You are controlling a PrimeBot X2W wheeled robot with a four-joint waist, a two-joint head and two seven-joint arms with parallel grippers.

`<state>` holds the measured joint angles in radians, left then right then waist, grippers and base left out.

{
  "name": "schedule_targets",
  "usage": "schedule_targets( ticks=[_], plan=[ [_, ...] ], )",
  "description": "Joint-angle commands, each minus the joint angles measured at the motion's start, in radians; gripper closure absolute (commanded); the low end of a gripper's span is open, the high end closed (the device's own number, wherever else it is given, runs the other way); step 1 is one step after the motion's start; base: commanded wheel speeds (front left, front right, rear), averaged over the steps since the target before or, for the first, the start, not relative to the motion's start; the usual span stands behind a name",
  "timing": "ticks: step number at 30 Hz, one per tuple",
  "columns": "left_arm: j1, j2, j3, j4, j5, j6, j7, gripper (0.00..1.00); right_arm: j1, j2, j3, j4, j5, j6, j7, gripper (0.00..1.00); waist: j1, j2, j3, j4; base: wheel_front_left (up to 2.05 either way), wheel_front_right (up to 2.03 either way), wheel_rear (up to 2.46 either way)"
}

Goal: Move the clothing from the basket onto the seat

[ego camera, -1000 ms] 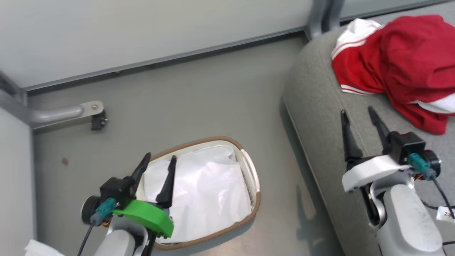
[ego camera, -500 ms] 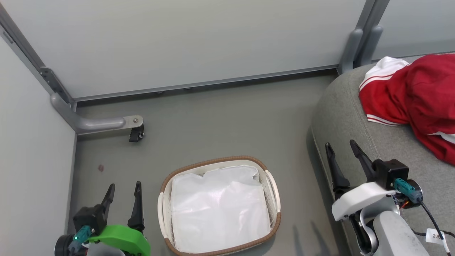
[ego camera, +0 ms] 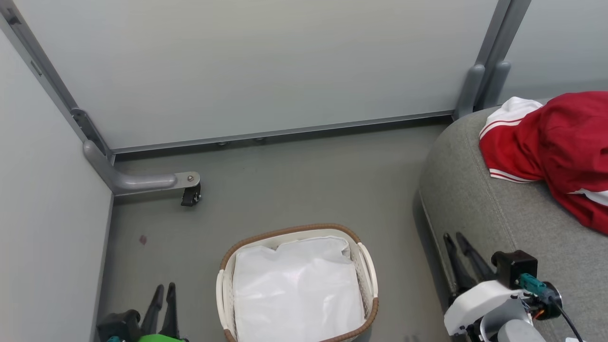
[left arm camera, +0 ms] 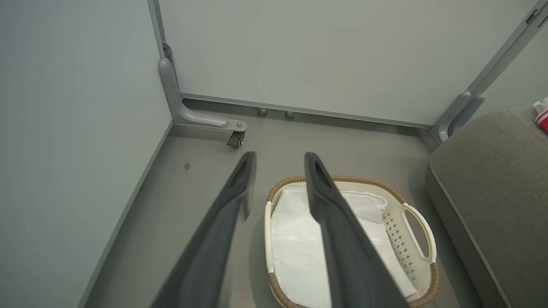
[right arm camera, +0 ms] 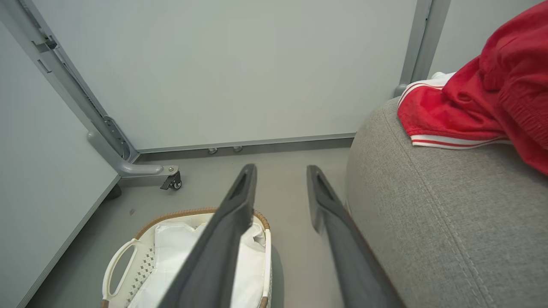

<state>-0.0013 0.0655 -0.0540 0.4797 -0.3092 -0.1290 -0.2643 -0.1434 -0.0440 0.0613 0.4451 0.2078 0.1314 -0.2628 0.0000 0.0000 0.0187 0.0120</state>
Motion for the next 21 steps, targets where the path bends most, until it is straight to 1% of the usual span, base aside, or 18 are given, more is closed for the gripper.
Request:
schedule_targets(
  ticks=[1, 10, 11, 21],
  plan=[
    [0.0, -0.001, 0.001, 0.005, -0.006, 0.0, 0.002, 1.0, 0.003, 0.001, -0.001, 0.005, 0.006, 0.0, 0.003, 1.0, 0.0, 0.0, 0.0, 0.0, 0.0, 0.0, 0.0],
    [-0.015, -0.002, 0.023, -0.023, -0.161, 0.0, 0.05, 1.0, 0.004, 0.0, -0.025, -0.018, 0.174, 0.0, 0.05, 1.0, 0.0, 0.0, -0.001, -0.001, 0.0, 0.0, 0.0],
    [-0.019, -0.003, 0.03, -0.034, -0.212, 0.0, 0.064, 1.0, 0.006, 0.0, -0.031, -0.028, 0.229, 0.0, 0.064, 1.0, 0.0, 0.0, -0.002, -0.001, 0.0, 0.0, 0.0],
    [-0.033, -0.004, 0.048, -0.063, -0.364, -0.001, 0.107, 1.0, 0.012, -0.002, -0.05, -0.054, 0.393, 0.0, 0.106, 1.0, 0.0, 0.0, -0.003, -0.002, 0.0, 0.0, 0.0]
  ],
)
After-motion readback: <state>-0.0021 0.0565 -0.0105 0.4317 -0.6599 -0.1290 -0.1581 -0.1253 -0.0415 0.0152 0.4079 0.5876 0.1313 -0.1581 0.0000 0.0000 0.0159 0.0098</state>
